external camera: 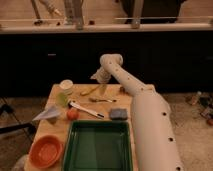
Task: Place banana in paper cup
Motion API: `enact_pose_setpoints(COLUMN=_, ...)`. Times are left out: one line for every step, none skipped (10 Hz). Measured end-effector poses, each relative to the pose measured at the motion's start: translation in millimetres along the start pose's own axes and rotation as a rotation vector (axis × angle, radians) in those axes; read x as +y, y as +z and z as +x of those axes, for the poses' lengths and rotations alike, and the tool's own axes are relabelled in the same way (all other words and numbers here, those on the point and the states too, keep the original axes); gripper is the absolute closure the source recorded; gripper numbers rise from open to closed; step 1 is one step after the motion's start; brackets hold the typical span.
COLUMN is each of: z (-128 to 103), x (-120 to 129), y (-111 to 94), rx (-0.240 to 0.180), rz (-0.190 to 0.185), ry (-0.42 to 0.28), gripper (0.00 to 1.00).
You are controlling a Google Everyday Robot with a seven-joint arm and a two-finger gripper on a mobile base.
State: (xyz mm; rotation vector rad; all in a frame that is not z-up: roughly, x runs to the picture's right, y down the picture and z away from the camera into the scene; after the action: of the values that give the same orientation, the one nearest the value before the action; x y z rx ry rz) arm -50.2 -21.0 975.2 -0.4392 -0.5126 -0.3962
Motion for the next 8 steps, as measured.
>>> enact_pose_setpoints(z=-1, x=-2, y=5, rx=-0.006, rz=-0.01, ry=-0.004, gripper=0.2)
enact_pose_setpoints(z=-2, x=-6, y=12, rx=-0.011, rz=-0.024, ry=-0.009, gripper=0.2)
enact_pose_setpoints(z=-1, x=-9, y=17, rx=-0.017, rz=-0.039, ry=-0.011, gripper=0.2)
enact_pose_setpoints(z=1, x=-10, y=22, rx=-0.02, rz=-0.058, ry=-0.012, gripper=0.2)
enact_pose_setpoints(z=1, x=-12, y=26, rx=-0.023, rz=-0.071, ry=-0.013, gripper=0.2)
enact_pose_setpoints(z=2, x=-12, y=31, rx=-0.027, rz=-0.093, ry=-0.014, gripper=0.2)
enact_pose_setpoints(z=3, x=-13, y=33, rx=-0.029, rz=-0.104, ry=-0.014, gripper=0.2)
enact_pose_setpoints(z=4, x=-11, y=37, rx=-0.032, rz=-0.124, ry=-0.01, gripper=0.2)
